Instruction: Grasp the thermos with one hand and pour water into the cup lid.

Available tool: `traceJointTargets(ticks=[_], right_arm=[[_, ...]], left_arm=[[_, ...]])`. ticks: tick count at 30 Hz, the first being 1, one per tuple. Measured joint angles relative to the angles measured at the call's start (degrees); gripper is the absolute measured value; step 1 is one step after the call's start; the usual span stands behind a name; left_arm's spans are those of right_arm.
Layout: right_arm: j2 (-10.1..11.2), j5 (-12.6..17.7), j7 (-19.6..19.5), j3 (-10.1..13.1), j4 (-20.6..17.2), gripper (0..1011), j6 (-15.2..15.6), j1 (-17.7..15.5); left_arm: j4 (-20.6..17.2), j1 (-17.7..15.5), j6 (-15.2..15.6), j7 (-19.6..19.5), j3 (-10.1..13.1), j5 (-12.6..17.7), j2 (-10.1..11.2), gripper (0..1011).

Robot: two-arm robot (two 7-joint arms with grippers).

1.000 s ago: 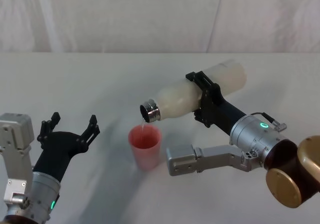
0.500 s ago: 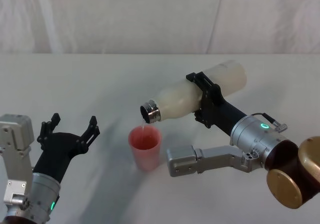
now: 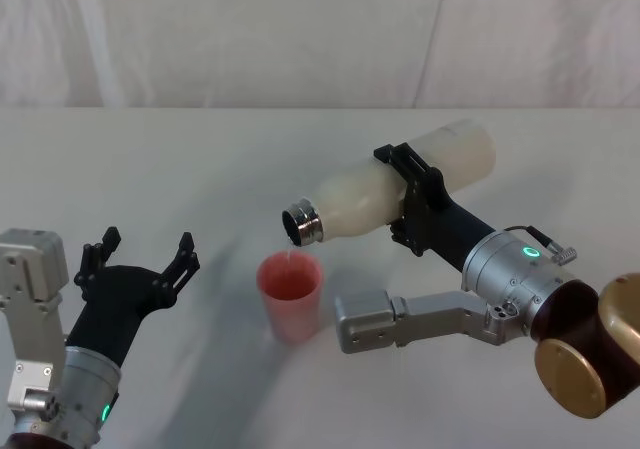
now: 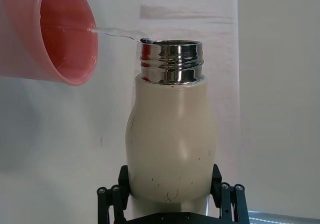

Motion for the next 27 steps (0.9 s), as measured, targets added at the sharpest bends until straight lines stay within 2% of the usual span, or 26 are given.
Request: traceJointTargets(ticks=[14,27], right_arm=[[-0.02,0.29,-0.05,0.26,-0.01,951,-0.04,-0.18],[-1.15,5.85,-1.46,2.30,-0.01,951,-2.17,-1.73]], left_arm=[[0.00,0.00,0.00,0.00,0.00,0.00,0.00,1001],[0.00,0.00,0.00,0.00,0.00,0.00,0.00,1001]])
